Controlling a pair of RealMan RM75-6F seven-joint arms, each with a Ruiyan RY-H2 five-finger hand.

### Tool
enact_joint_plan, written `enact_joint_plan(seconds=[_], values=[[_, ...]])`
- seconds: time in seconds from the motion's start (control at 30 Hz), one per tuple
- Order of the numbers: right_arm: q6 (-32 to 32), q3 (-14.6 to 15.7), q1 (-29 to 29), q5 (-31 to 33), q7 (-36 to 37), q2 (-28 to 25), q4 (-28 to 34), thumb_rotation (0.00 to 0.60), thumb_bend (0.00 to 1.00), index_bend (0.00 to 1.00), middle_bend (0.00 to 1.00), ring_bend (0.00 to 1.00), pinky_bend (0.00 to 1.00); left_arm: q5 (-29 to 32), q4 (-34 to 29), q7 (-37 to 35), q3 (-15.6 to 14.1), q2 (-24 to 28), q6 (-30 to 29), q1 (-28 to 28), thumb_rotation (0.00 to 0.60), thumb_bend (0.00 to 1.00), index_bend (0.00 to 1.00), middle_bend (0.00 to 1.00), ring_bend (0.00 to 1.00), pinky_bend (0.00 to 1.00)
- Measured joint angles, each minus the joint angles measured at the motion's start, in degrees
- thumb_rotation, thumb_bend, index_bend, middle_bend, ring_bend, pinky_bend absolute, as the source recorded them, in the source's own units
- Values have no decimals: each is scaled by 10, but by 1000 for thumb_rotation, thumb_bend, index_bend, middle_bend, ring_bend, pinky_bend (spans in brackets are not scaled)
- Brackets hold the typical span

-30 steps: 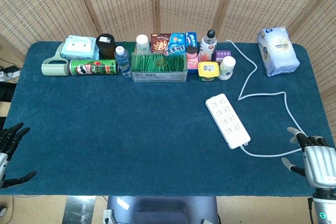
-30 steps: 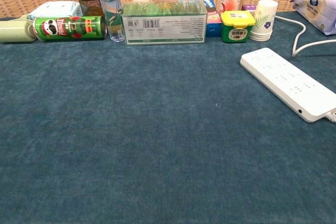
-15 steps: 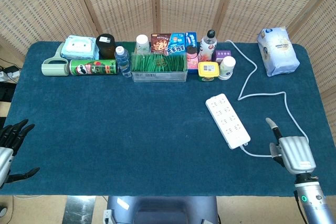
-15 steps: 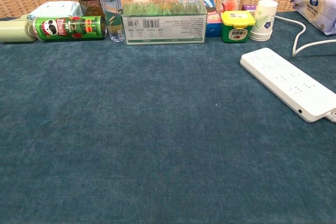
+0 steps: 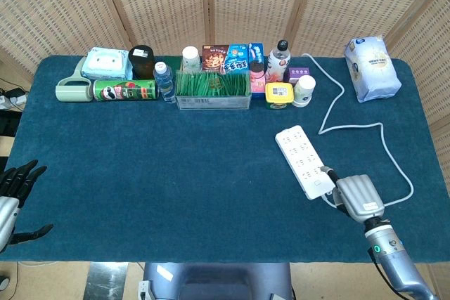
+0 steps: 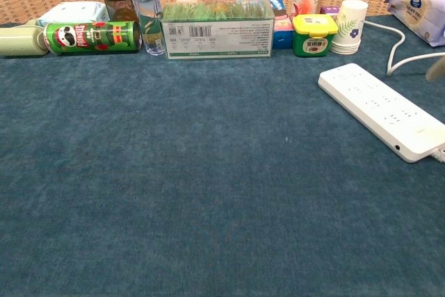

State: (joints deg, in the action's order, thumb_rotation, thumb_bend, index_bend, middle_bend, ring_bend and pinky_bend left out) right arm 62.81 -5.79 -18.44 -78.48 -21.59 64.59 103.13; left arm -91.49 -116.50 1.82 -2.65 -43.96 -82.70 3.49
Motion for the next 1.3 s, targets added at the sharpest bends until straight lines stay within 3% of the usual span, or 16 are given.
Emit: enact_joint_plan(seconds=[1.3], values=[[-24, 34, -36, 67, -42, 64, -61, 600, 806, 275, 1000, 1000, 1000, -1, -6, 10, -7, 0, 1, -7, 600, 113, 0, 0, 0, 21]])
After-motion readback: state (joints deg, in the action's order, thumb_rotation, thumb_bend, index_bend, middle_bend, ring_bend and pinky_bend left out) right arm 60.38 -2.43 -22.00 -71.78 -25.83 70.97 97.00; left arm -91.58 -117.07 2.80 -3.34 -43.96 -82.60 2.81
